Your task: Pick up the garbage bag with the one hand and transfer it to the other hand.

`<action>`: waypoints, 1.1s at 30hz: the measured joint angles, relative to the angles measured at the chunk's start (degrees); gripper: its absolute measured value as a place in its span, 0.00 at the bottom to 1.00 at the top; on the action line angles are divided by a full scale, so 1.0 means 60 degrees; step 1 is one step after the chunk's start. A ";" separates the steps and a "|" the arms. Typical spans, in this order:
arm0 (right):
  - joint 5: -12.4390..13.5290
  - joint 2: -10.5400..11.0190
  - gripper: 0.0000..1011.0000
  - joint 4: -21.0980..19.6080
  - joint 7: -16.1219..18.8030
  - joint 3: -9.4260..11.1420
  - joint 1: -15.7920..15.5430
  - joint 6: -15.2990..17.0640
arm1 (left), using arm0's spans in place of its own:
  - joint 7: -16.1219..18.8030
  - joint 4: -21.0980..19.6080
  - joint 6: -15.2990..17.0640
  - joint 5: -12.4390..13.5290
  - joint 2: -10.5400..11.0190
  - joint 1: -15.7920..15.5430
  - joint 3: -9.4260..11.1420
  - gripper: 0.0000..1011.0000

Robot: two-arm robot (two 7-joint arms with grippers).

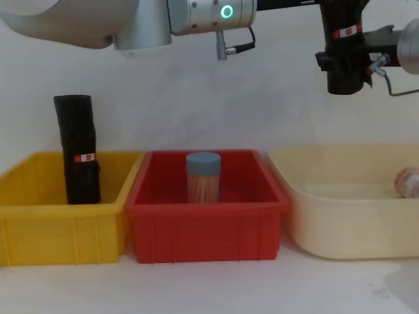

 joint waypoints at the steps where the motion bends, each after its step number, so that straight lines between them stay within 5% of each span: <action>1: -0.0001 -0.0001 0.50 0.0001 -0.0001 0.0000 0.0001 0.0001 | 0.0000 0.0000 0.0000 0.0000 0.0000 0.0000 0.0003 0.58; 16: -0.0014 0.0019 0.50 0.0008 -0.0197 0.0231 -0.0099 0.0240 | -0.0003 0.0001 0.0001 0.0001 0.0001 0.0001 0.0004 0.99; 29: 0.0426 0.0366 0.50 -0.0435 -0.0467 0.1233 -0.0669 0.1156 | 0.0001 0.0001 -0.0001 -0.0001 0.0001 0.0001 -0.0004 0.99; 33: 0.0614 0.0509 0.59 -0.0644 -0.0284 0.1459 -0.0840 0.1382 | 0.0002 0.0001 -0.0001 -0.0001 0.0001 0.0001 -0.0004 0.99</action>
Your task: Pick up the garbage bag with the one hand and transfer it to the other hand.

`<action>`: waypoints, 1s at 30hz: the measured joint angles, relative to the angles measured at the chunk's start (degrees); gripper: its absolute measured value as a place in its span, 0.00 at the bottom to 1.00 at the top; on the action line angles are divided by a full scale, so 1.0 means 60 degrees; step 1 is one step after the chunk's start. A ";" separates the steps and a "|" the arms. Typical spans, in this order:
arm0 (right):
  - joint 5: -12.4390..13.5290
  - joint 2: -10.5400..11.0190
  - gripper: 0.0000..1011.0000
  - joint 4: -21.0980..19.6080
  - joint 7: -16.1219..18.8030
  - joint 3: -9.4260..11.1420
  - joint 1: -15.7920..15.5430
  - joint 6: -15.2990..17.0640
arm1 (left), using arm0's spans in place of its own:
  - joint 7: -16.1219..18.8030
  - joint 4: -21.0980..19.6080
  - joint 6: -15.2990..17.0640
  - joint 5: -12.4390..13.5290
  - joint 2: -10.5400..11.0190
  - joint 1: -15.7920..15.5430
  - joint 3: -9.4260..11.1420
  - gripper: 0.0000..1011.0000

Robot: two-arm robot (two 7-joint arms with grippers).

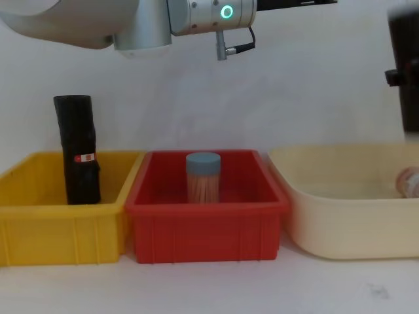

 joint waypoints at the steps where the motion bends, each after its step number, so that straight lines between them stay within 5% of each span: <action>1: 0.0035 0.0034 0.61 -0.0058 0.0039 0.0051 -0.0045 0.0043 | 0.0000 0.0000 0.0000 0.0000 0.0000 0.0000 0.0000 0.99; 16: 0.0452 0.0336 0.99 -0.0583 0.0473 0.0496 -0.0461 0.0588 | 0.0008 0.0000 0.0000 0.0000 0.0000 0.0000 0.0001 0.99; 30: 0.0563 0.0418 0.99 -0.0715 0.0583 0.0621 -0.0569 0.0731 | 0.0012 0.0000 -0.0001 0.0000 0.0000 0.0000 0.0001 0.99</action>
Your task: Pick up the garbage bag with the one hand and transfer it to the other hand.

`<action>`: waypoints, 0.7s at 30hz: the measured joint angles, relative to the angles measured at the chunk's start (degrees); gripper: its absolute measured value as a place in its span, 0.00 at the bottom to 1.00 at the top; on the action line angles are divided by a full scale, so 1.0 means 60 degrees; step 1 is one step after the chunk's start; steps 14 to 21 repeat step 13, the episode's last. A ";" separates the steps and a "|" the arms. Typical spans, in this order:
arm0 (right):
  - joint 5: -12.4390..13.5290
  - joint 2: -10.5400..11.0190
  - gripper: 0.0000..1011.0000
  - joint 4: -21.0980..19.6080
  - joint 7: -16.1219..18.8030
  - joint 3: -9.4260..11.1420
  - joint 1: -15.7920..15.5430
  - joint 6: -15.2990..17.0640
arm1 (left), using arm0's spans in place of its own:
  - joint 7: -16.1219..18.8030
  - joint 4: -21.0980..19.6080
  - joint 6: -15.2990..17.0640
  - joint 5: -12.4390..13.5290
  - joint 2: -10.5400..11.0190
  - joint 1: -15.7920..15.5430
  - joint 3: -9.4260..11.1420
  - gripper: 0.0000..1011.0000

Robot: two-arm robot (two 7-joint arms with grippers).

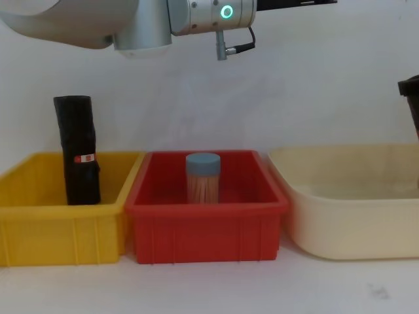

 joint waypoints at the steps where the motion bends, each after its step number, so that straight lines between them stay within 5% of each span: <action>1: 0.0003 0.0003 0.99 -0.0004 0.0004 0.0002 -0.0003 0.0003 | 0.0000 0.0001 0.0000 0.0001 0.0000 0.0000 0.0000 0.99; 21: 0.0032 0.0024 0.99 -0.0044 0.0039 0.0041 -0.0034 0.0042 | 0.0000 0.0000 0.0000 0.0001 0.0000 -0.0001 0.0000 0.99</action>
